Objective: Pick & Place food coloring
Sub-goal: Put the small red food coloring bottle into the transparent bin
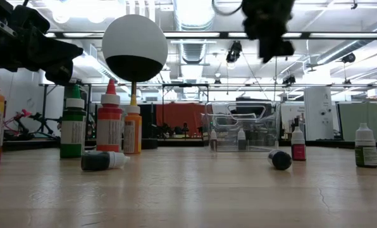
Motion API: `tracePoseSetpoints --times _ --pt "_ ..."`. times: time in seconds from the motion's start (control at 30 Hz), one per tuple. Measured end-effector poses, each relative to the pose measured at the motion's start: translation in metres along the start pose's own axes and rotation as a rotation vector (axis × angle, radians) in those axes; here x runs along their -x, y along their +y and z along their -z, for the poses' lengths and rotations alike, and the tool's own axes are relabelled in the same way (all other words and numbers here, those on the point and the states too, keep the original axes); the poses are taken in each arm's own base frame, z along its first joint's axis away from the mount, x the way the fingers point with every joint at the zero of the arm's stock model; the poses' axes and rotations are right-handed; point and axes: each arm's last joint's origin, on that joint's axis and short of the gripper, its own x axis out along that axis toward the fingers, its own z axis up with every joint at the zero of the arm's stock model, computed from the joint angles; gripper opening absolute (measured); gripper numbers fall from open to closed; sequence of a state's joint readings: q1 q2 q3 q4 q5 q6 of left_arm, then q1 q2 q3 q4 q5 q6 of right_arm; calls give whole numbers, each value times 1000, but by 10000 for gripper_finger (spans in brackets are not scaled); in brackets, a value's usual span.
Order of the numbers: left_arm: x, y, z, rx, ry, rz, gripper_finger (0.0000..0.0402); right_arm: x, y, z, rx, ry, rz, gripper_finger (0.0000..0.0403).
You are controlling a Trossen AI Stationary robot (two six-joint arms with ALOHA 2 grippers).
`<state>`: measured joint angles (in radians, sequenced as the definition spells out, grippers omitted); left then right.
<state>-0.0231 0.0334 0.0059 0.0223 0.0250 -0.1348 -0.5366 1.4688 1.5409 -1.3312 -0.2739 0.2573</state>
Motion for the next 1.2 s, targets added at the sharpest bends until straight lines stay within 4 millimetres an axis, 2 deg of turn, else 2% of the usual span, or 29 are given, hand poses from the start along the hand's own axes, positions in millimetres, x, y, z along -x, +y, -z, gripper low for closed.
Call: tracePoseSetpoints --times 0.27,0.5,0.67,0.8,1.03,1.2 --pt "0 0 0 0 0 0 0 30 16 70 145 47 45 102" --pt "0 0 0 0 0 0 0 31 23 111 206 58 29 168" --pt "0 0 0 0 0 0 0 24 29 133 312 100 5 216" --pt "0 0 0 0 0 0 0 14 34 150 416 155 -7 239" --pt "0 0 0 0 0 0 0 -14 37 168 401 224 2 245" --pt "0 0 0 0 0 0 0 -35 41 179 292 238 23 238"
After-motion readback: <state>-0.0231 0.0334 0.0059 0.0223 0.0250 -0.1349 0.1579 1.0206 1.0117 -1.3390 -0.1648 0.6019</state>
